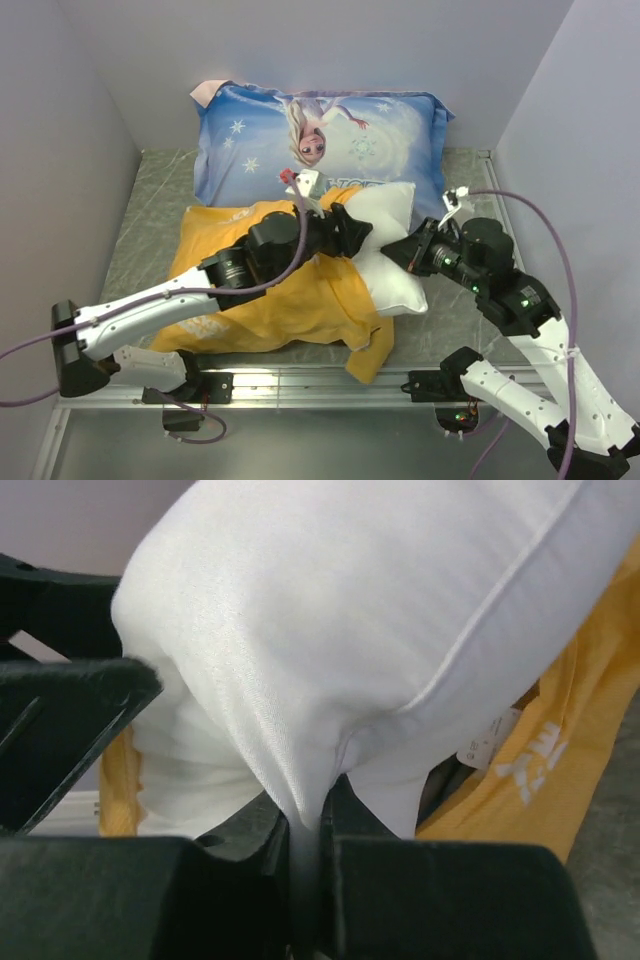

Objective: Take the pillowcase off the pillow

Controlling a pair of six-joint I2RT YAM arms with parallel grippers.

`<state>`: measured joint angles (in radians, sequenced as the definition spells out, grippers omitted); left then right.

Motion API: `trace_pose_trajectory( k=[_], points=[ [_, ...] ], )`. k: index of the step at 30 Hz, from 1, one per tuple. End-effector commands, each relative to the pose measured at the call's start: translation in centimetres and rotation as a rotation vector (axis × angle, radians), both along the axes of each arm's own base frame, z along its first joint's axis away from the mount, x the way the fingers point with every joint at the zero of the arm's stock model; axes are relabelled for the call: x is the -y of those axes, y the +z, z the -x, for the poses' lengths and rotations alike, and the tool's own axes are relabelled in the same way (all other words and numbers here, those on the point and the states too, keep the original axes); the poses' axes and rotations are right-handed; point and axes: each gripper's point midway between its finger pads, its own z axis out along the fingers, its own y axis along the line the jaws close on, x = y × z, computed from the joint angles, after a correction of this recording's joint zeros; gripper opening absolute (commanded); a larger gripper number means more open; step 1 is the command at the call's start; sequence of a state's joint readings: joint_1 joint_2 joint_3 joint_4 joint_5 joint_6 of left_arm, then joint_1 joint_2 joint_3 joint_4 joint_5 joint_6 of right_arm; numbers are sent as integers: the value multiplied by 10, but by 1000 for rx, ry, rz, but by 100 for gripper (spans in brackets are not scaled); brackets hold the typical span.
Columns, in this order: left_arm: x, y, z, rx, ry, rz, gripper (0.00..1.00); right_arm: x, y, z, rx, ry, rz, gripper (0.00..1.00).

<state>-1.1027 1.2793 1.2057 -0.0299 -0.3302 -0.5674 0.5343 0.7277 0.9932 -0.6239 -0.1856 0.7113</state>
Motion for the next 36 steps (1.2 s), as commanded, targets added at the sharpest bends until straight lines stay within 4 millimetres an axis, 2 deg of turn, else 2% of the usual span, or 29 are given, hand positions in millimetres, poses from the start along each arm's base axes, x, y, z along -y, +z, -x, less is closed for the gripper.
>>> trace_pose_trajectory(
  k=[1, 2, 3, 4, 6, 7, 8, 9, 10, 11, 12, 13, 14, 15, 17, 18, 19, 20, 21, 22, 24, 27, 29, 30, 31, 33, 34, 35, 36],
  points=[
    [-24, 81, 22, 104, -8, 169, 69, 19, 105, -17, 295, -111, -57, 0],
    [-33, 87, 22, 117, 12, 178, 70, 21, 113, -18, 308, -123, -49, 0],
    [-54, 93, 24, 124, 55, 185, 71, 27, 128, -17, 329, -141, -47, 0],
    [-61, 86, 25, 123, 67, 174, 72, 28, 130, -22, 333, -151, -24, 0],
    [-88, 90, 27, 134, 121, 198, 73, 36, 145, -27, 363, -201, -15, 0],
    [-98, 89, 27, 130, 146, 198, 73, 36, 147, -32, 365, -210, 1, 0],
    [-107, 81, 26, 116, 176, 174, 73, 40, 150, -36, 369, -238, 9, 0],
    [-122, 81, 27, 101, 214, 193, 73, 43, 164, -35, 392, -249, 0, 0],
    [-141, 68, 17, 66, 332, 180, 73, 43, 167, -39, 395, -255, 5, 0],
    [-154, 44, 15, 18, 392, 117, 73, 45, 174, -40, 407, -268, 4, 0],
    [-165, 38, 16, -32, 436, 162, 74, 48, 190, -38, 435, -277, -7, 0],
    [-169, 17, 16, -57, 459, 136, 74, 48, 194, -42, 437, -286, 5, 0],
    [-168, 4, 18, -79, 452, 133, 74, 50, 199, -43, 446, -295, 10, 0],
    [-166, -21, 22, -117, 437, 126, 74, 53, 211, -44, 463, -311, 10, 0],
    [-155, -47, 29, -156, 371, 105, 74, 57, 221, -46, 484, -327, 24, 0],
    [-152, -67, 32, -172, 355, 102, 74, 57, 228, -47, 493, -334, 23, 0],
    [-149, -76, 34, -172, 334, 101, 74, 57, 230, -48, 499, -334, 32, 0],
    [-144, -82, 39, -172, 291, 107, 74, 58, 232, -49, 502, -336, 36, 0],
    [-145, -79, 44, -151, 263, 137, 74, 60, 237, -47, 509, -340, 34, 0],
    [-143, -89, 46, -143, 245, 148, 75, 59, 238, -49, 512, -340, 42, 0],
    [-140, -90, 54, -113, 181, 165, 75, 58, 242, -50, 513, -338, 45, 0],
    [-137, -91, 54, -95, 166, 151, 74, 57, 251, -49, 527, -331, 40, 0],
    [-136, -97, 51, -106, 183, 117, 64, 56, 255, -49, 532, -326, 34, 0],
    [-133, -101, 49, -113, 190, 98, 56, 57, 260, -47, 540, -326, 27, 0],
    [-132, -103, 48, -118, 198, 90, 38, 57, 262, -47, 545, -325, 28, 0],
    [-132, -110, 45, -142, 223, 80, 18, 60, 270, -44, 554, -333, 26, 0],
    [-136, -113, 41, -150, 259, 76, 5, 62, 274, -42, 562, -336, 25, 0],
    [-138, -117, 40, -175, 283, 86, 1, 64, 278, -40, 570, -340, 23, 0],
    [-143, -124, 38, -191, 315, 65, 1, 67, 286, -37, 580, -347, 18, 0]
  ],
)
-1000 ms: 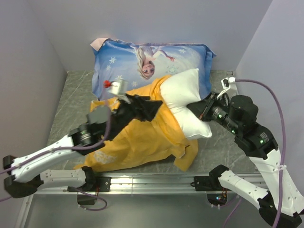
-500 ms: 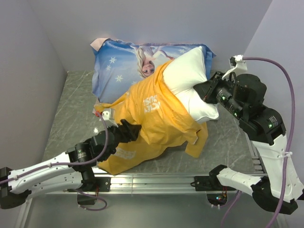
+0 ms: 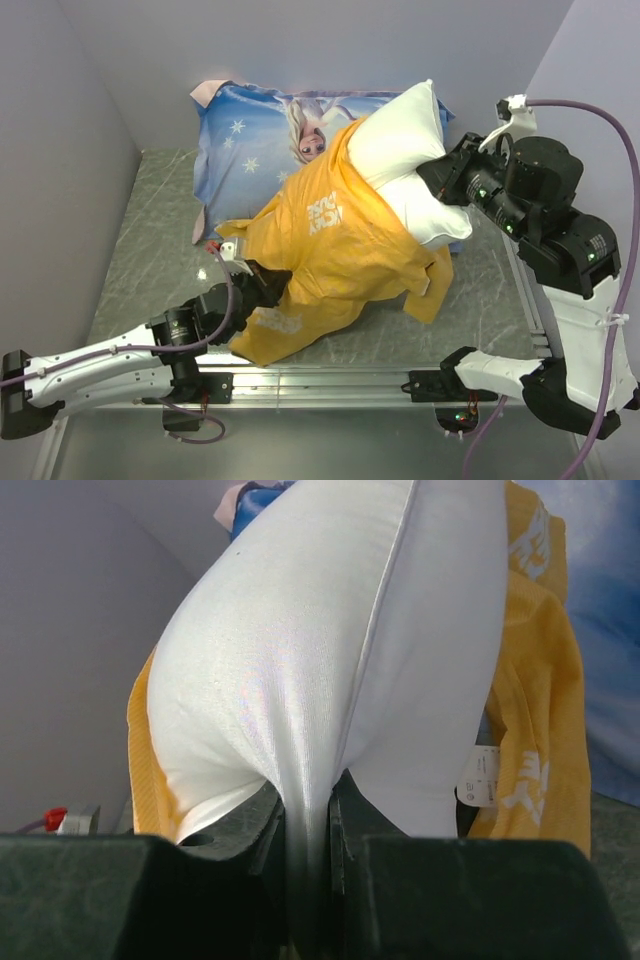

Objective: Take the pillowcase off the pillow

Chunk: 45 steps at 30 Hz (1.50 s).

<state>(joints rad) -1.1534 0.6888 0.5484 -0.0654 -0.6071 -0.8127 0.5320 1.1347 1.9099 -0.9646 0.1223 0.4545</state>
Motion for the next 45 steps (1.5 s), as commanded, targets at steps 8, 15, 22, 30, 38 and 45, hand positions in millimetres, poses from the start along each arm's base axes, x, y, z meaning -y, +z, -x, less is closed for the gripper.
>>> trace_pose_trajectory(
  k=[8, 15, 22, 30, 38, 45],
  points=[
    [-43, -58, -12, -206, 317, -45, 1, 53, 154, 42, 413, -130, -212, 0],
    [-46, -109, -12, -264, 369, -73, 1, 86, 180, 74, 540, -203, -272, 0],
    [-40, -143, -14, -337, 350, -83, 0, 120, 204, 108, 656, -281, -327, 0],
    [-37, -152, -19, -355, 328, -102, 0, 117, 195, 107, 651, -270, -319, 0],
    [-26, -164, -26, -364, 228, -79, 1, 133, 216, 123, 705, -304, -335, 0],
    [58, -100, -16, -202, -171, 2, 4, 82, 193, 92, 608, -133, -294, 0]
  ],
)
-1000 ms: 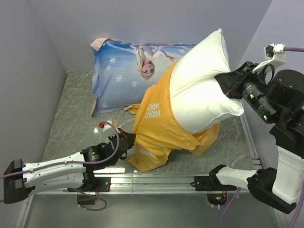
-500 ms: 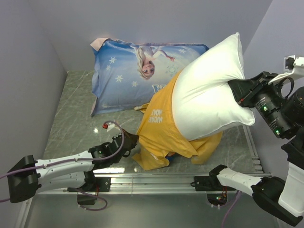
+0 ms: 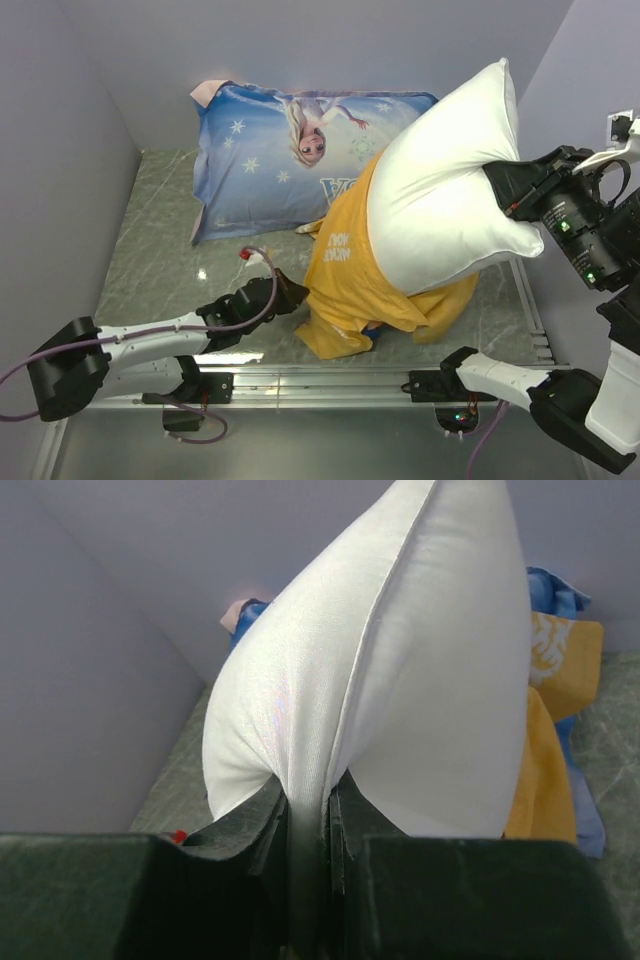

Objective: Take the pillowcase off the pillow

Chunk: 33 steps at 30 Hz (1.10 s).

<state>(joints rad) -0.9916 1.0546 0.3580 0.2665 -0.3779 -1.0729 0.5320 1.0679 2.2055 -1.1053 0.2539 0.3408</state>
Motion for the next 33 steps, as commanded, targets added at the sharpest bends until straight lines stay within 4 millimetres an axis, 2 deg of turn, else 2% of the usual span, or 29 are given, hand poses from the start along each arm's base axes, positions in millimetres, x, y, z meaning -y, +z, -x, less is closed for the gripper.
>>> trace_pose_trajectory(
  k=[1, 2, 3, 4, 5, 6, 7, 8, 9, 10, 11, 13, 14, 16, 17, 18, 19, 20, 22, 23, 25, 26, 27, 28, 29, 33],
  points=[
    [44, 28, 15, 109, -271, 0, 6, 2, 109, 21, 373, 50, -270, 0],
    [59, 36, 19, 127, -313, 1, 7, -11, 90, 6, 321, 71, -252, 0],
    [66, 40, 21, 134, -331, -7, 10, -21, 88, 2, 318, 108, -271, 0],
    [72, 42, 25, 140, -353, -18, 20, -28, 80, -4, 300, 127, -268, 0],
    [79, 51, 28, 155, -374, -14, 28, -39, 63, -16, 255, 140, -253, 0],
    [79, 56, 29, 158, -375, -9, 39, -45, 58, -22, 240, 153, -262, 0],
    [77, 57, 30, 148, -373, -15, 57, -53, 51, -26, 219, 179, -259, 0],
    [73, 72, 28, 169, -346, 7, 63, -65, 31, -38, 169, 195, -242, 0],
    [68, 78, 26, 173, -325, 7, 68, -70, 26, -42, 165, 205, -251, 0],
    [60, 76, 27, 156, -311, -28, 71, -74, 19, -46, 154, 204, -252, 0],
    [53, 99, 26, 190, -289, 5, 72, -81, -3, -54, 114, 204, -237, 0],
    [41, 119, 26, 222, -255, 18, 74, -94, -14, -58, 103, 232, -249, 0],
    [29, 140, 30, 248, -244, 44, 74, -102, -31, -67, 67, 231, -234, 0],
    [16, 164, 32, 282, -221, 62, 74, -121, -39, -68, 51, 263, -230, 0],
    [3, 185, 36, 307, -207, 73, 74, -129, -50, -74, 28, 255, -217, 0],
    [-8, 196, 34, 321, -168, 73, 74, -137, -53, -76, 24, 263, -212, 0],
    [-15, 207, 35, 337, -154, 78, 75, -151, -56, -72, 13, 296, -210, 0],
    [-28, 236, 38, 384, -133, 114, 75, -164, -69, -77, -15, 301, -194, 0],
    [-41, 254, 39, 418, -115, 96, 77, -184, -77, -77, -32, 329, -190, 0],
    [-47, 279, 40, 470, -115, 92, 78, -196, -88, -82, -56, 337, -177, 0],
    [-51, 286, 39, 480, -120, 18, 79, -212, -92, -83, -69, 372, -190, 0],
    [-54, 303, 35, 508, -109, -5, 93, -226, -100, -85, -89, 389, -180, 0],
    [-54, 306, 34, 515, -111, -29, 99, -234, -101, -86, -95, 401, -178, 0],
    [-56, 310, 32, 530, -105, -52, 99, -240, -103, -87, -101, 410, -169, 0],
    [-65, 326, 28, 549, -53, -51, 99, -253, -107, -88, -112, 425, -154, 0],
    [-94, 369, 15, 595, 102, -59, 99, -271, -120, -83, -119, 450, -136, 0]
  ],
)
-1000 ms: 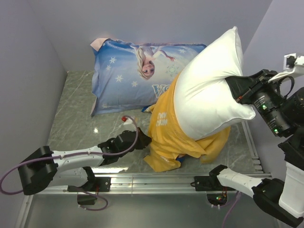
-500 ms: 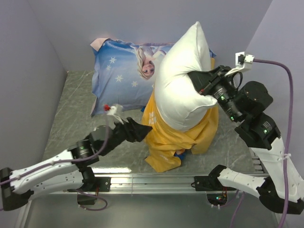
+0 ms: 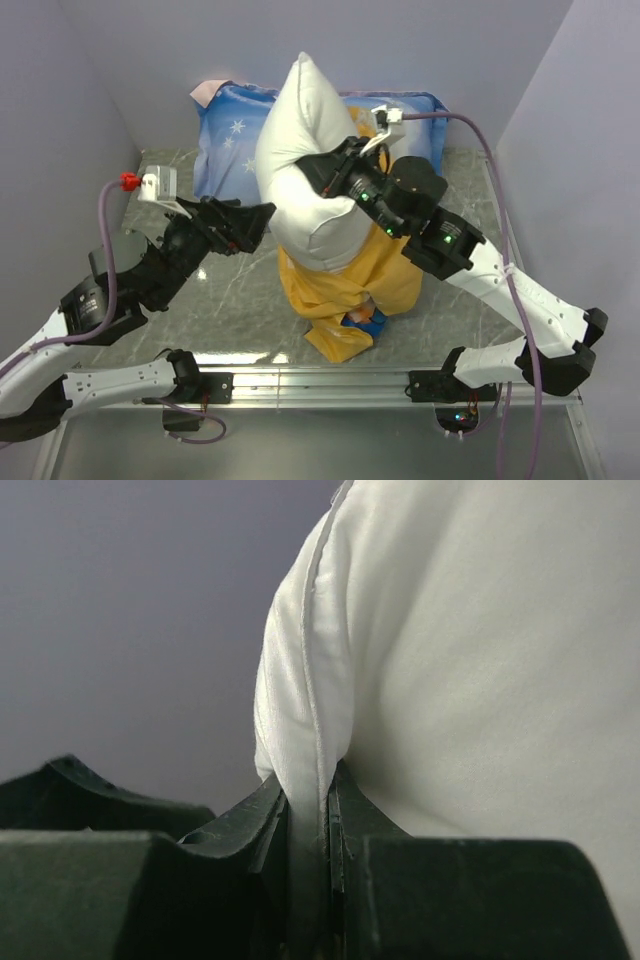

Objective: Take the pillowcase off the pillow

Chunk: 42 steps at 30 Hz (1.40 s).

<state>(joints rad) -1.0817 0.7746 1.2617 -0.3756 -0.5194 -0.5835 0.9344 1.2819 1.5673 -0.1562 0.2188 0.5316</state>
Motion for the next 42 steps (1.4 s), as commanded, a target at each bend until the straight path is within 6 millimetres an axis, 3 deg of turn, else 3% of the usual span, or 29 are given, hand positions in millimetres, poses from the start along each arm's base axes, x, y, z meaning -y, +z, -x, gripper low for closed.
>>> trace_pose_trajectory(
  k=[1, 5, 11, 14, 20, 27, 30, 31, 32, 33, 35, 36, 37, 39, 42],
  points=[
    [-29, 29, -14, 43, 161, -64, 99, -19, -52, 2, -81, 22, 117, 0],
    [-30, 46, -39, -5, 306, -164, 99, -32, -70, 9, -90, 39, 128, 0],
    [-12, 74, -56, 15, 287, -134, 99, -47, -85, 20, -105, 54, 149, 0],
    [7, 68, -70, -17, 242, -188, 99, -51, -88, 23, -107, 52, 160, 0],
    [20, 53, -100, -71, 162, -213, 99, -52, -94, 25, -108, 40, 179, 0],
    [8, 7, -127, -178, 152, -280, 99, -73, -105, 35, -105, 81, 217, 0],
    [-6, -6, -138, -203, 161, -292, 67, -90, -108, 39, -98, 115, 240, 0],
    [-10, -10, -140, -202, 168, -315, 37, -98, -105, 42, -92, 131, 242, 0],
    [-16, -13, -144, -208, 188, -327, 20, -101, -104, 42, -90, 141, 248, 0],
    [-22, -19, -146, -226, 213, -349, 0, -103, -105, 44, -96, 150, 258, 12],
    [-28, -32, -148, -236, 215, -388, 0, -100, -98, 44, -79, 149, 259, 32],
    [-30, -36, -148, -236, 219, -393, 0, -97, -95, 44, -74, 147, 256, 49],
    [-30, -54, -148, -258, 208, -418, 0, -89, -87, 46, -64, 142, 246, 57],
    [-31, -64, -140, -258, 185, -425, 0, -76, -81, 47, -50, 124, 245, 69],
    [-23, -99, -134, -283, 109, -470, 0, -47, -63, 48, -31, 81, 224, 76]
  ],
)
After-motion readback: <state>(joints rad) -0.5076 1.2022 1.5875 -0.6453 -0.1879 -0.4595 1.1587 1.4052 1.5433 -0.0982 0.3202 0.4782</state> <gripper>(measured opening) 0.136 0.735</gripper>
